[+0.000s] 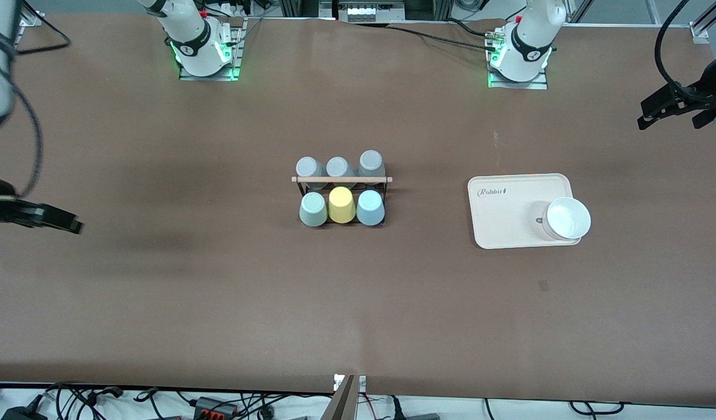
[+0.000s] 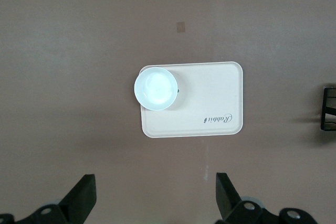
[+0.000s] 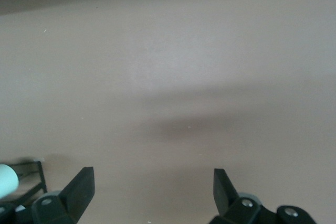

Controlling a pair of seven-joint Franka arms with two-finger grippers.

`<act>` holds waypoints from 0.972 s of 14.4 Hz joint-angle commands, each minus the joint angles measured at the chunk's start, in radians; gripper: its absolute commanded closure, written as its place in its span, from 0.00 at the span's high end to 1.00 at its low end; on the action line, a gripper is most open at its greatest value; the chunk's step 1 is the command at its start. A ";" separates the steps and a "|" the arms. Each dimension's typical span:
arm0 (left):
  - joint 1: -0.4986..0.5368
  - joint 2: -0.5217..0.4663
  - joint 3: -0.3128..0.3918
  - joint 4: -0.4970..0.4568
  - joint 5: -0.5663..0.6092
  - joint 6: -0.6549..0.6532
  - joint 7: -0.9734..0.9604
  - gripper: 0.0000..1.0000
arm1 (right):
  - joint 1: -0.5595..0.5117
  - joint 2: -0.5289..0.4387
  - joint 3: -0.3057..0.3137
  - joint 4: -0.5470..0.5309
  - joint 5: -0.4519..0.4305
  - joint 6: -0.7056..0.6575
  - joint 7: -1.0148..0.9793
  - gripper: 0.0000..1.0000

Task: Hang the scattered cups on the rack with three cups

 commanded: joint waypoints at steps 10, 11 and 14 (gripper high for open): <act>0.005 0.072 0.007 0.111 -0.031 -0.013 0.016 1.00 | -0.008 -0.390 0.033 -0.533 -0.076 0.217 -0.089 1.00; 0.008 0.070 0.006 0.111 -0.033 -0.015 0.018 1.00 | -0.007 -0.415 0.036 -0.558 -0.076 0.212 -0.087 1.00; 0.016 0.067 -0.003 0.114 -0.034 -0.016 0.010 1.00 | -0.011 -0.423 0.036 -0.560 -0.073 0.180 -0.089 1.00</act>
